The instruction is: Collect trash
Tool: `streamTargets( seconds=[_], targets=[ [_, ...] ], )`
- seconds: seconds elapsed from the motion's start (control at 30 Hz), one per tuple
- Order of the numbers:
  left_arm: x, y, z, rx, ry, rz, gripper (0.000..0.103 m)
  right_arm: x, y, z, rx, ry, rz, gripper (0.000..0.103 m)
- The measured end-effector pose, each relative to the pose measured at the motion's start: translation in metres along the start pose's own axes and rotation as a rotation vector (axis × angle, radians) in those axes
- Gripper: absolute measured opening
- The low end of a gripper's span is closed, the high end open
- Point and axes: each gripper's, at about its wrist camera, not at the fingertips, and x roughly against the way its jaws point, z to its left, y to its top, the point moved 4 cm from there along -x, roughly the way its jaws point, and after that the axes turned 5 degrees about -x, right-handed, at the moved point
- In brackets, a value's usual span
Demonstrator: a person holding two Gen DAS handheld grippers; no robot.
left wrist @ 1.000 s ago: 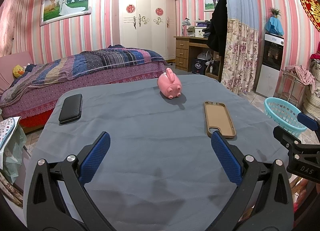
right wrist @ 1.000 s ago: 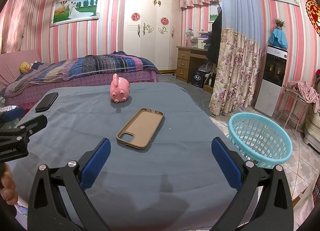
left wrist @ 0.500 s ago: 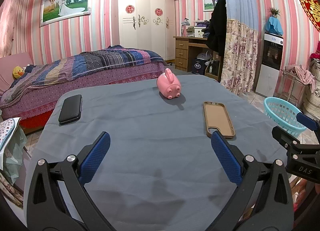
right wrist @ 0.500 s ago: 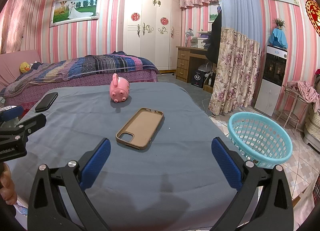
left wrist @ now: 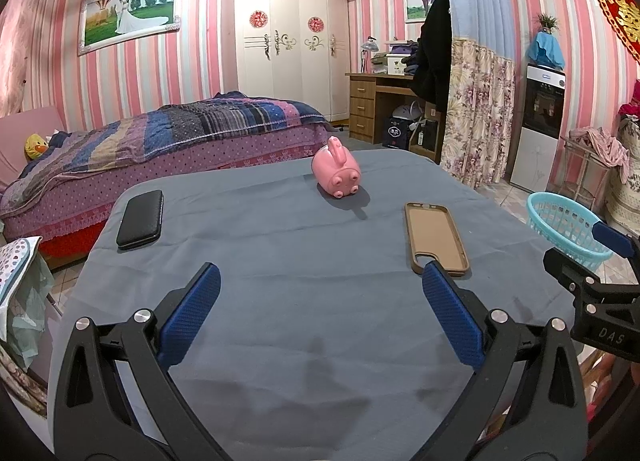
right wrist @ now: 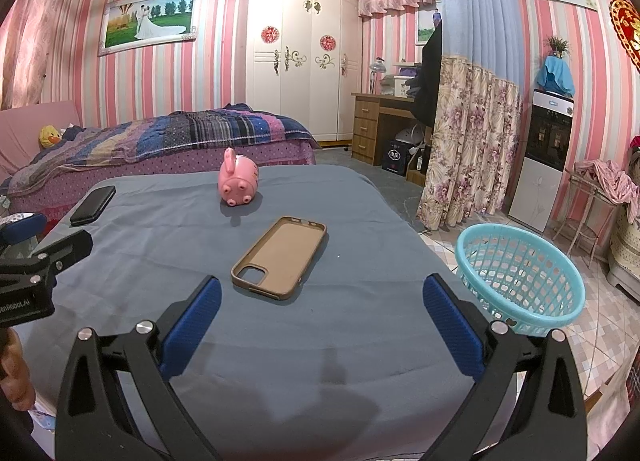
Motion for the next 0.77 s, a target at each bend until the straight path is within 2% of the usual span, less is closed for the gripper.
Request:
streamTargets(
  seconds=[0.77],
  targets=[
    [-0.0022,0.0012,-0.0030,0.002,-0.011,0.011,0.098,-0.0006,0.0009,-0.0003,-0.014,-0.002,0.007,0.098]
  ],
)
